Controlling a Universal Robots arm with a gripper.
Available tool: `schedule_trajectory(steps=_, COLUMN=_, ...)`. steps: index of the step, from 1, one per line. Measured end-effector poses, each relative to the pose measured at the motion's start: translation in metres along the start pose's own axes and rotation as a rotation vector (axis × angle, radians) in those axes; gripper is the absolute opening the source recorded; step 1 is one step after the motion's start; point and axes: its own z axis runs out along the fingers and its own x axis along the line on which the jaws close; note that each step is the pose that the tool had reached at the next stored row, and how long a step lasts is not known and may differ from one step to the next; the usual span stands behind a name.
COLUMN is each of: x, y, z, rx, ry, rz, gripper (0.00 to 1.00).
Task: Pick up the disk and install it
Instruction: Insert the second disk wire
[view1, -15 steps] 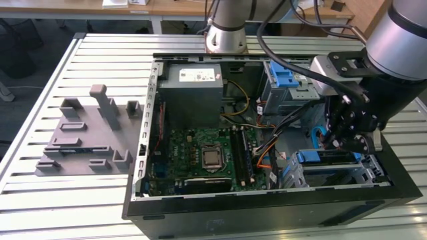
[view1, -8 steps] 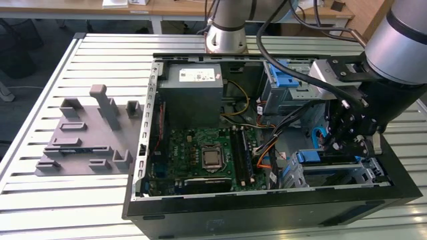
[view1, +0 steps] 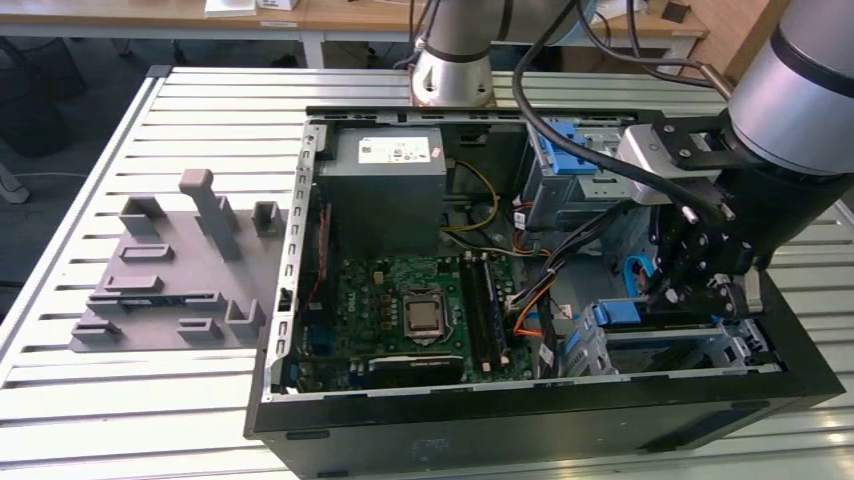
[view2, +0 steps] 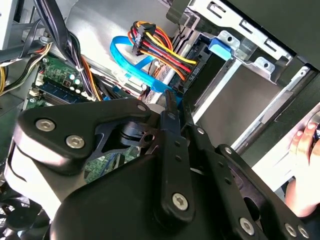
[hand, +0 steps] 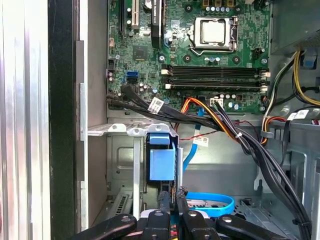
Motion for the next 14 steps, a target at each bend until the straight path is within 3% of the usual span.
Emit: schedule_trajectory(steps=14, x=0.0018, y=-0.0004, z=0.0012, rx=0.0000, ry=-0.0004, rz=0.000, gripper=0.16)
